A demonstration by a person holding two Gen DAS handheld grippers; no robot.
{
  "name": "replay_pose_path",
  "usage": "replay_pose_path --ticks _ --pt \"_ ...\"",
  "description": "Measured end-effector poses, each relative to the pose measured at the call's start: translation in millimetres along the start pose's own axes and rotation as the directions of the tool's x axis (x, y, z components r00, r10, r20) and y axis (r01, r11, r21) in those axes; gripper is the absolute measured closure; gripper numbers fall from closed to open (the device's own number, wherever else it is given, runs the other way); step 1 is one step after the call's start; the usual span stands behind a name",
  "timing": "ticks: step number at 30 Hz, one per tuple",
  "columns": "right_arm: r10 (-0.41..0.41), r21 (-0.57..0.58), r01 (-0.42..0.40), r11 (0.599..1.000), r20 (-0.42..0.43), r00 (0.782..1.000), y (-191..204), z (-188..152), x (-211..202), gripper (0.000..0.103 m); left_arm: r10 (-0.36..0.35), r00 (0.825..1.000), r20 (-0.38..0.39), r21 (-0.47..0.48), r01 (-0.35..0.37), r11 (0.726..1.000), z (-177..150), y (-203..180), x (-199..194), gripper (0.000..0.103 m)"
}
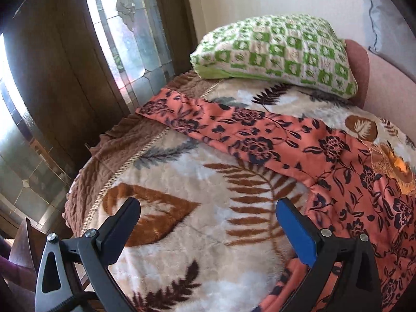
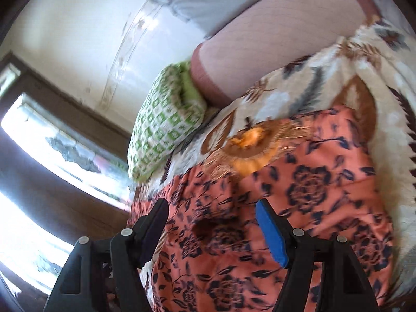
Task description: Fold small clothes
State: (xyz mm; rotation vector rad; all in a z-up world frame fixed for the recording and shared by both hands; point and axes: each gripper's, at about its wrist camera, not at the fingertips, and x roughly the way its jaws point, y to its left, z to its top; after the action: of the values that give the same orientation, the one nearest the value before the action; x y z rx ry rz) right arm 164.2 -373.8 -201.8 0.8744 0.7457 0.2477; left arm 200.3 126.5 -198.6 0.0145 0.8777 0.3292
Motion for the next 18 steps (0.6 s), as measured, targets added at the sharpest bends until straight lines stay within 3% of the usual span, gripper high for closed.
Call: replay_pose_path --ticks 5,9,12,15,18 --pt "0.010 0.103 -0.016 0.995 0.049 0.999 -61.3 9.4 -2.2 0.030 -0.085 0.996 -0.012 0.062 0.086 0.994 7.7 -53.0 -17.3 0.000" --pt "0.017 0.228 -0.030 0.973 0.058 0.998 -105.2 20.5 -7.6 0.030 -0.201 0.980 0.008 0.142 0.198 0.970 1.3 -113.6 -44.8 0.000" --pt "0.105 0.350 -0.109 0.930 0.030 0.994 -128.9 30.8 -3.4 0.030 -0.251 0.968 -0.011 0.204 0.248 0.947 -10.8 -161.8 -56.2 0.000" --pt "0.200 0.450 -0.213 0.867 0.077 0.977 -150.1 36.6 -10.2 0.030 -0.196 0.980 0.028 0.296 0.180 0.938 -22.3 -209.8 -58.6 0.000" --pt "0.234 0.501 -0.249 0.829 0.094 0.968 -160.3 39.9 -13.0 0.030 -0.133 0.990 0.036 0.366 0.111 0.924 -30.4 -244.8 -45.5 0.000"
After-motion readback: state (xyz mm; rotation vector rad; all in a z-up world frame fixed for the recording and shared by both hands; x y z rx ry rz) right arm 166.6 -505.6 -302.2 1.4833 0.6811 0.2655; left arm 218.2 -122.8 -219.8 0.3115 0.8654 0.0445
